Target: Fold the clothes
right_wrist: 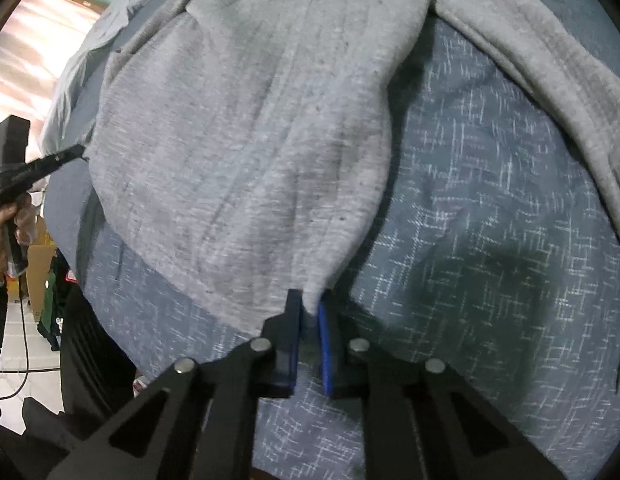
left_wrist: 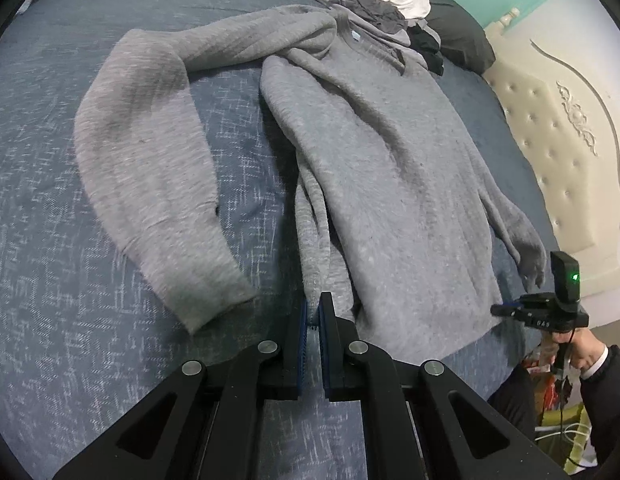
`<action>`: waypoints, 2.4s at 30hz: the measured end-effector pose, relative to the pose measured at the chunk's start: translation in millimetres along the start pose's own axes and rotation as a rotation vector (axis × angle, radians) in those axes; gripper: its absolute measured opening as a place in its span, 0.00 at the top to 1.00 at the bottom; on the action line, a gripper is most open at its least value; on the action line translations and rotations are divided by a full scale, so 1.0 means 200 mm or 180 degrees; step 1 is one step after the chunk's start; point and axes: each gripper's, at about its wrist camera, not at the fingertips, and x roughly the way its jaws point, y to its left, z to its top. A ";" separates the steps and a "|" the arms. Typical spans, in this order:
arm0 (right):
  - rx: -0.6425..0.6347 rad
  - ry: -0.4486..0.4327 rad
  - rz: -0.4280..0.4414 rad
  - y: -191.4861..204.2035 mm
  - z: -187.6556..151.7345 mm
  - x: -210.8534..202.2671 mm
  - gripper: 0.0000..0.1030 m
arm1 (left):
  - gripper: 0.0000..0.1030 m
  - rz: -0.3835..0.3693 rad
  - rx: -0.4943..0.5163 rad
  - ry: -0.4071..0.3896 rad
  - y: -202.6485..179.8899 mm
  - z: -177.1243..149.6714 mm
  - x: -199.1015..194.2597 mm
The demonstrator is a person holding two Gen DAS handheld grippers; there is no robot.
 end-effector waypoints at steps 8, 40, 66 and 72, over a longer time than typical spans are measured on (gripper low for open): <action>-0.0152 -0.0237 -0.0081 -0.02 -0.05 -0.20 0.95 | 0.95 0.0016 0.0016 -0.0063 -0.03 -0.04 -0.09; -0.0036 -0.0251 -0.0340 -0.19 -0.22 -0.24 0.95 | 0.65 0.0125 -0.0145 0.0158 -0.04 -0.10 0.24; -0.0027 -0.0259 -0.0345 -0.21 -0.20 -0.23 0.95 | 0.94 0.0000 -0.0004 0.0052 -0.03 -0.06 0.10; -0.0086 -0.0359 -0.0339 -0.18 -0.20 -0.30 0.95 | 0.94 -0.0088 -0.0015 -0.0079 0.02 -0.11 -0.03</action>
